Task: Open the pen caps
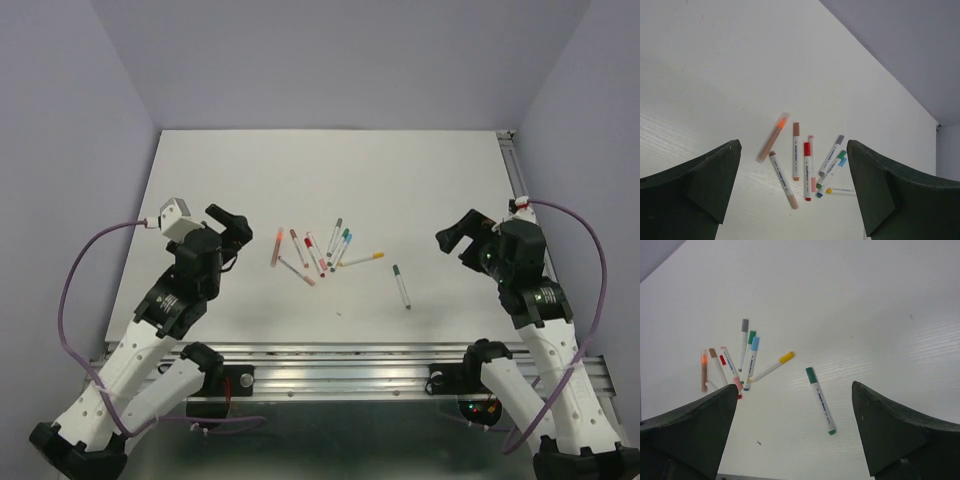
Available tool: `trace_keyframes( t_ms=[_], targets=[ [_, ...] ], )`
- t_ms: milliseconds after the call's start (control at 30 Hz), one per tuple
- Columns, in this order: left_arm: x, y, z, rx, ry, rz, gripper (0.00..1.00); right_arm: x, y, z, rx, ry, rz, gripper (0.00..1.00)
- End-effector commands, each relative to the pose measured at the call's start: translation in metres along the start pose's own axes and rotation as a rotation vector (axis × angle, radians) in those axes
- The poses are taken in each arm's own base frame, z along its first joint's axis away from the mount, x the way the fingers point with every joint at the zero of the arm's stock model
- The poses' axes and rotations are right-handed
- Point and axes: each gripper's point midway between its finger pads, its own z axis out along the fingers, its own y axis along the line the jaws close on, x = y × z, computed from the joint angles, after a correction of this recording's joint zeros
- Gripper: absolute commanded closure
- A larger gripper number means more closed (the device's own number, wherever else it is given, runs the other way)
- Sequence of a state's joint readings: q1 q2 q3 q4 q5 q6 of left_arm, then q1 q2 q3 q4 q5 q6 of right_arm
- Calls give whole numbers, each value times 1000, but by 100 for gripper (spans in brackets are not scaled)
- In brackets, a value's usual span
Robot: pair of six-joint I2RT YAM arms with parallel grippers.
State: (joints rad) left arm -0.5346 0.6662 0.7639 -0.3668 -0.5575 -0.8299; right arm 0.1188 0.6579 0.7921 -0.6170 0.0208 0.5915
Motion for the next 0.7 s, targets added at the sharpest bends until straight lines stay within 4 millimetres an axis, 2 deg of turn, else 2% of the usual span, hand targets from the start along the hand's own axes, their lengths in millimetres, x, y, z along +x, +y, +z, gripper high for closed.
trace_keyframes(
  t_ms=[0, 67, 133, 200, 400, 433, 667],
  targets=[
    [8, -6, 11, 7, 16, 46, 1, 33, 25, 21, -182, 146, -9, 0],
    [17, -7, 17, -2, 48, 73, 1, 46, 24, 30, -186, 212, -17, 0],
    [27, -5, 23, -16, 80, 106, 1, 64, 8, 46, -118, 272, -28, 0],
    [31, -5, 25, -17, 95, 113, 1, 71, -4, 54, -61, 283, -46, 0],
    [40, -12, 30, 18, 123, 115, 1, 101, -4, 64, -8, 340, -180, 0],
    [42, -13, 29, 27, 129, 115, 1, 116, 3, 63, -14, 378, -213, 0],
    [41, -10, 26, 28, 126, 116, 1, 147, -7, 81, 143, 415, -357, 0]
  ],
)
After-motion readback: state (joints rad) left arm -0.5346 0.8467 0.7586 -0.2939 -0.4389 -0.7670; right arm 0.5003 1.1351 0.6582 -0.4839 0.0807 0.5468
